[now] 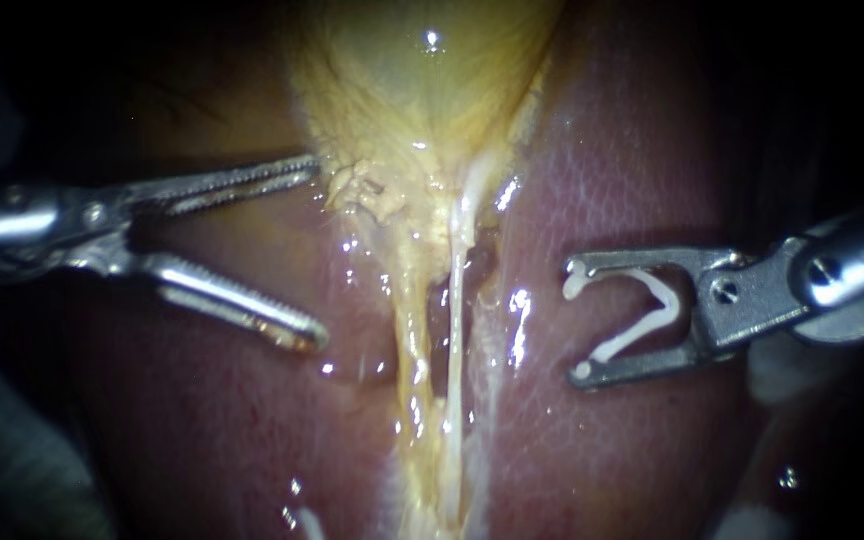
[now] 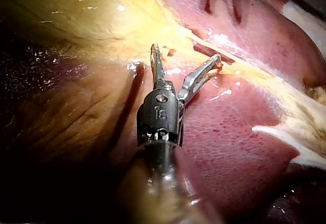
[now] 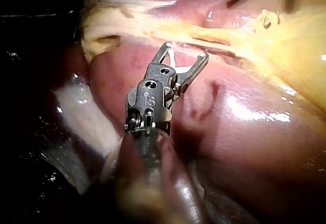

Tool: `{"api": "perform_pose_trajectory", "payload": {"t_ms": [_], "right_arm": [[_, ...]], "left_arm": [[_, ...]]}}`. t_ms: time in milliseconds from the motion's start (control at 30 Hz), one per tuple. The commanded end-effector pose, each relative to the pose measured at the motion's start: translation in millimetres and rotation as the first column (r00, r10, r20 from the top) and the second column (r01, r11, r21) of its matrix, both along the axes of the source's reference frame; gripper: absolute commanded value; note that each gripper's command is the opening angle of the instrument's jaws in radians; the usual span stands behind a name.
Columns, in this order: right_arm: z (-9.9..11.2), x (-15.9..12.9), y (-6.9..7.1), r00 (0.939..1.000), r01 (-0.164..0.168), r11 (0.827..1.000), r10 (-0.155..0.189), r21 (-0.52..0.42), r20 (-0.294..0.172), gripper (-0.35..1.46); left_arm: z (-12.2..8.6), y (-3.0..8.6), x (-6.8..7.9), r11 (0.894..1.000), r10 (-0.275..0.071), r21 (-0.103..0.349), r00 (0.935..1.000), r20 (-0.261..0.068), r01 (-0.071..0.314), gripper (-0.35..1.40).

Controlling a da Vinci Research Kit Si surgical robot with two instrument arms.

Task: Grabbing gallbladder

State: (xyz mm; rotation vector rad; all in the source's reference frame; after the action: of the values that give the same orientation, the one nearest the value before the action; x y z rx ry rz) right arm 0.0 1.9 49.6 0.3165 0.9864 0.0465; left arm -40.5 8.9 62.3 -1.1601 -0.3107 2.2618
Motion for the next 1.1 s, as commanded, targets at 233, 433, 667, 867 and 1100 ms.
{"api": "perform_pose_trajectory", "payload": {"t_ms": [233, 433, 667, 867, 1100], "right_arm": [[0.0, -0.1, 0.0, 1.0, 0.001, 1.0, -0.001, 0.0, -0.001, 0.5], [0.0, -0.1, 0.0, 1.0, 0.001, 1.0, -0.001, 0.0, -0.001, 0.5], [0.0, -0.1, 0.0, 1.0, 0.001, 1.0, -0.001, 0.0, -0.001, 0.5], [0.0, -0.1, 0.0, 1.0, 0.001, 1.0, -0.001, 0.0, -0.001, 0.5], [-0.1, -0.1, -0.1, 1.0, 0.001, 1.0, -0.001, 0.0, -0.001, 0.5]], "left_arm": [[2.4, 2.0, -0.9, 0.996, -0.045, 0.071, 0.9985, -0.032, 0.047, 0.88], [3.8, 2.4, -1.5, 0.987, -0.081, 0.133, 0.9948, -0.063, 0.088, 0.61], [4.3, 2.5, -2.1, 0.976, -0.106, 0.181, 0.9901, -0.093, 0.121, 0.51], [4.6, 2.8, -2.3, 0.969, -0.122, 0.204, 0.9874, -0.1, 0.141, 0.51], [5.0, 3.2, -2.1, 0.958, -0.138, 0.235, 0.9828, -0.122, 0.164, 0.44]]}}
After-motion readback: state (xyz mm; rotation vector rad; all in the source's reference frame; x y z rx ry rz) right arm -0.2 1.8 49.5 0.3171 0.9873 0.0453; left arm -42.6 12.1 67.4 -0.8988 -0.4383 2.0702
